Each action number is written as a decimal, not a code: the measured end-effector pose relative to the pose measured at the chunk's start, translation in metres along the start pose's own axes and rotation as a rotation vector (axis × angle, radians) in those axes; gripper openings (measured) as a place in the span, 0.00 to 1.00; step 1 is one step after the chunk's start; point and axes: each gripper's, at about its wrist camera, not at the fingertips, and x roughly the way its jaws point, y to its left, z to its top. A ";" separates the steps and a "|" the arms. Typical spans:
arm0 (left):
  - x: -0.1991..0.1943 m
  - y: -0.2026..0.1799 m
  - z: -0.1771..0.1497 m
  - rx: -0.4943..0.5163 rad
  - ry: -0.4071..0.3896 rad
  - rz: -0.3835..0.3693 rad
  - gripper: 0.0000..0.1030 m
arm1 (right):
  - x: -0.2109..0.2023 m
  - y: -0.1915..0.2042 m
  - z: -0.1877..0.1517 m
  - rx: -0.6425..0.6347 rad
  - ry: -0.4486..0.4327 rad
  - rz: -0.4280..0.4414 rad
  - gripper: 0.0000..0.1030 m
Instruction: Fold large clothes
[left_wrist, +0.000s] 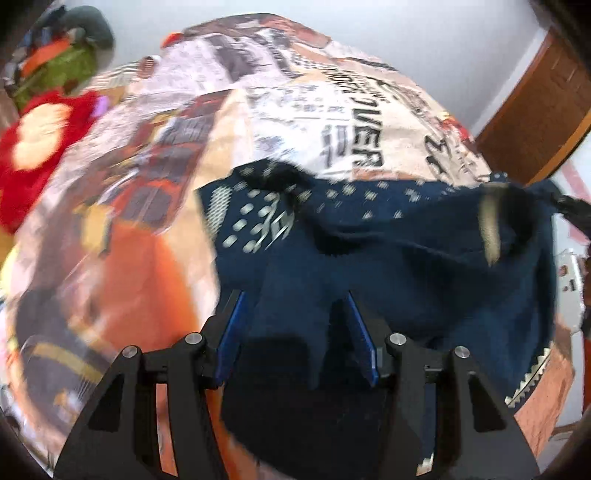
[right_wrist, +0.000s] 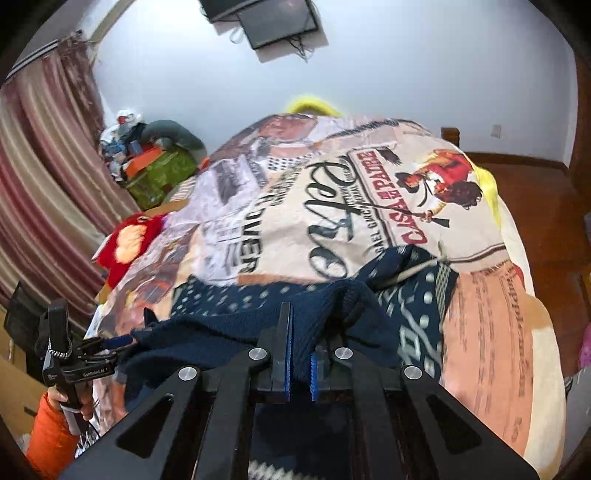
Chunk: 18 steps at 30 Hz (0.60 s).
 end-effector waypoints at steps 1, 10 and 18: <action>0.007 0.000 0.008 0.002 -0.001 -0.037 0.52 | 0.010 -0.004 0.005 0.004 0.012 -0.009 0.04; 0.076 0.004 0.033 -0.022 0.135 -0.066 0.52 | 0.085 -0.038 0.017 0.049 0.185 -0.010 0.05; 0.064 -0.022 0.015 0.106 0.065 -0.021 0.14 | 0.065 -0.051 0.024 0.043 0.249 0.036 0.05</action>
